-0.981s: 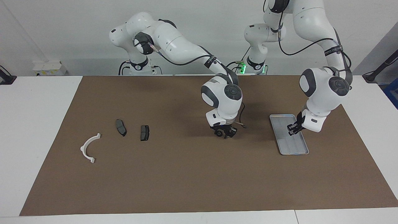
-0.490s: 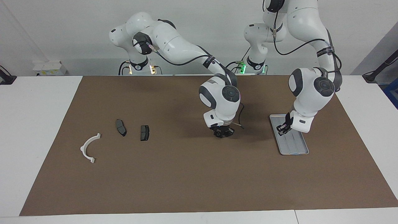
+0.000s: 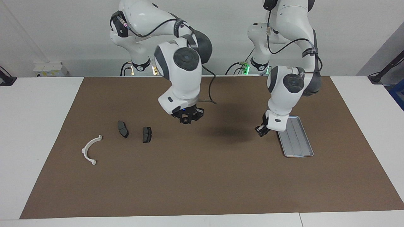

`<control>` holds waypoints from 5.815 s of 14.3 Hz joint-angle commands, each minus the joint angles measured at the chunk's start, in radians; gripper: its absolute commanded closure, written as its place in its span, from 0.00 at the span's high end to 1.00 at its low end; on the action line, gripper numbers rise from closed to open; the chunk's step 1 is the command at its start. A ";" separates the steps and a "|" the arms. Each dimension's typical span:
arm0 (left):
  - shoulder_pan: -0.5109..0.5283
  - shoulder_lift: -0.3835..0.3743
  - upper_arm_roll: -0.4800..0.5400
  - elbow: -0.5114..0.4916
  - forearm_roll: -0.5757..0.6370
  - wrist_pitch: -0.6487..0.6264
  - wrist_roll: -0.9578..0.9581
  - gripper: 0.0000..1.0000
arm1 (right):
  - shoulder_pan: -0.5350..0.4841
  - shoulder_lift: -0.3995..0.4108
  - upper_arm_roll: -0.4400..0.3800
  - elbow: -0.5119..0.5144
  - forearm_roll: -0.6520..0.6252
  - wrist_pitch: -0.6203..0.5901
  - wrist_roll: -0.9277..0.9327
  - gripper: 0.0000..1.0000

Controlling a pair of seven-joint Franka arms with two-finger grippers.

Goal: Place bearing gear from tray to pile

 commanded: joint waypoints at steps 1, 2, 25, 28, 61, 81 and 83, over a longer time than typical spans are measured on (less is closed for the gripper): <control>-0.153 0.115 0.023 0.058 0.000 0.095 -0.167 0.00 | -0.149 -0.013 0.016 -0.050 -0.011 0.034 -0.331 0.00; -0.162 0.145 0.023 0.068 0.003 0.133 -0.184 0.00 | -0.188 -0.021 0.016 -0.094 -0.014 0.080 -0.403 0.00; -0.019 -0.068 0.065 0.009 0.046 -0.088 -0.010 1.00 | -0.314 -0.006 0.015 -0.689 -0.017 0.821 -0.455 0.00; 0.136 -0.203 0.066 0.013 0.045 -0.274 0.260 1.00 | -0.296 -0.032 0.013 -0.682 -0.017 0.763 -0.427 1.00; 0.425 -0.320 -0.031 0.066 0.029 -0.483 0.702 1.00 | 0.333 0.316 0.006 -0.151 -0.026 0.543 0.960 0.98; 0.417 -0.320 -0.061 0.132 0.040 -0.540 0.774 1.00 | 0.243 0.248 0.019 -0.133 -0.063 0.398 0.775 0.00; 0.417 -0.321 -0.063 0.130 0.037 -0.535 0.776 1.00 | 0.192 0.183 0.021 -0.122 -0.059 0.292 0.638 0.00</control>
